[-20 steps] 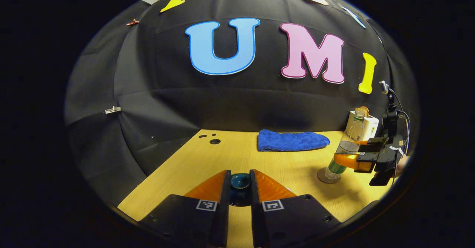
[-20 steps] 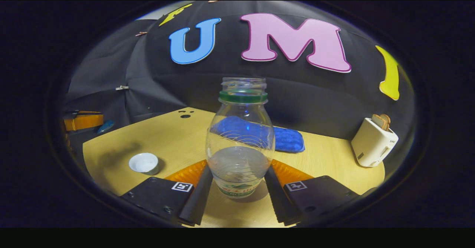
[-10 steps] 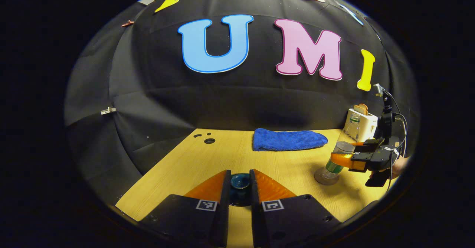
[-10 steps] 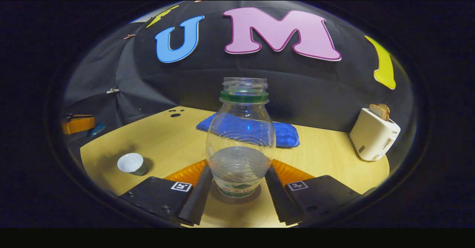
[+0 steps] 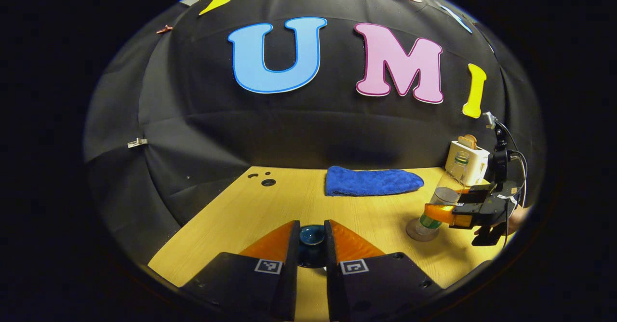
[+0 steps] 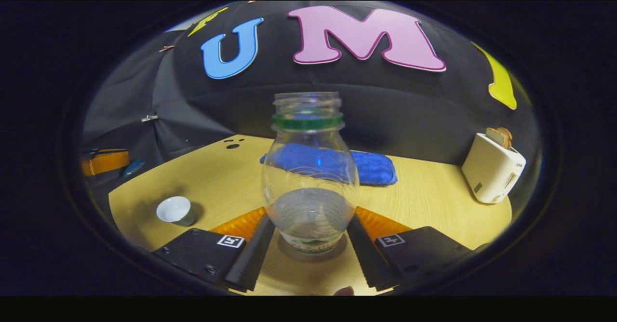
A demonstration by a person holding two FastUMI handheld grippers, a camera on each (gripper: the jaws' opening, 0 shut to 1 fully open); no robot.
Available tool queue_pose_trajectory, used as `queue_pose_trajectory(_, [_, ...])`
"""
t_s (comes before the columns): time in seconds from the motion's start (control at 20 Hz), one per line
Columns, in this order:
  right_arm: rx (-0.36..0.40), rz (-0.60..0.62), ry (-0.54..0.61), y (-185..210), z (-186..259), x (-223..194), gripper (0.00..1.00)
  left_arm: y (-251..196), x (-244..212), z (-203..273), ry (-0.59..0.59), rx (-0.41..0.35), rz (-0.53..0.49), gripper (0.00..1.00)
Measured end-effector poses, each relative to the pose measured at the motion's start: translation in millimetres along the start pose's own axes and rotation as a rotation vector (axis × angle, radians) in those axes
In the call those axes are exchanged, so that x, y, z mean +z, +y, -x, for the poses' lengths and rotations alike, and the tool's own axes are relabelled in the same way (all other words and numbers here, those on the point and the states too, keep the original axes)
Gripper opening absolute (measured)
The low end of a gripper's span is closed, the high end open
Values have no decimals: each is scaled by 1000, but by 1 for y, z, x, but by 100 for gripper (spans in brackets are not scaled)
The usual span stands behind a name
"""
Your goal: Open the teacup lid with one hand, grasp the water bottle and pour water into the teacup with the other hand; after pouring, place the water bottle on the coaster and then close the teacup lid.
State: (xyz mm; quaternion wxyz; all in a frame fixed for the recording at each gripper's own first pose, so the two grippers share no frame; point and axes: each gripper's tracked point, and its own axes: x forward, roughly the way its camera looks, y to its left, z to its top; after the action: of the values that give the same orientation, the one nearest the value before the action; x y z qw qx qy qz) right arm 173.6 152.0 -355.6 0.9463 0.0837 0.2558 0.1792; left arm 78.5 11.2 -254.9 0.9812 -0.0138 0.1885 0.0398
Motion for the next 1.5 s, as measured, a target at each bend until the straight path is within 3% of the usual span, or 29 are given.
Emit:
queue_pose_trajectory(0.45, [-6, -27, 54, -1, 23, -34, 95, -28, -20, -12, 14, -63, 1, 29])
queue_pose_trajectory(0.55, [-16, -39, 70, -3, 36, -46, 95, -38, -32, -20, 32, -85, 0, 26])
queue_pose_trajectory(0.6, [-23, -43, 79, -4, 43, -52, 95, -42, -39, -23, 41, -95, -1, 29])
queue_pose_trajectory(0.9, [-90, -39, 110, -14, 106, -74, 95, -54, -67, -45, 76, -111, -17, 29])
queue_pose_trajectory(1.2, [-108, -37, 105, -13, 147, -68, 95, -55, -88, -53, 110, -113, -20, 30])
queue_pose_trajectory(1.25, [-113, -41, 101, -14, 150, -66, 95, -57, -89, -54, 113, -115, -22, 26])
queue_pose_trajectory(1.3, [-118, -43, 99, -15, 153, -64, 95, -58, -87, -53, 111, -118, -26, 31])
queue_pose_trajectory(1.5, [-128, -56, 75, -15, 160, -48, 95, -59, -89, -50, 123, -122, -34, 30])
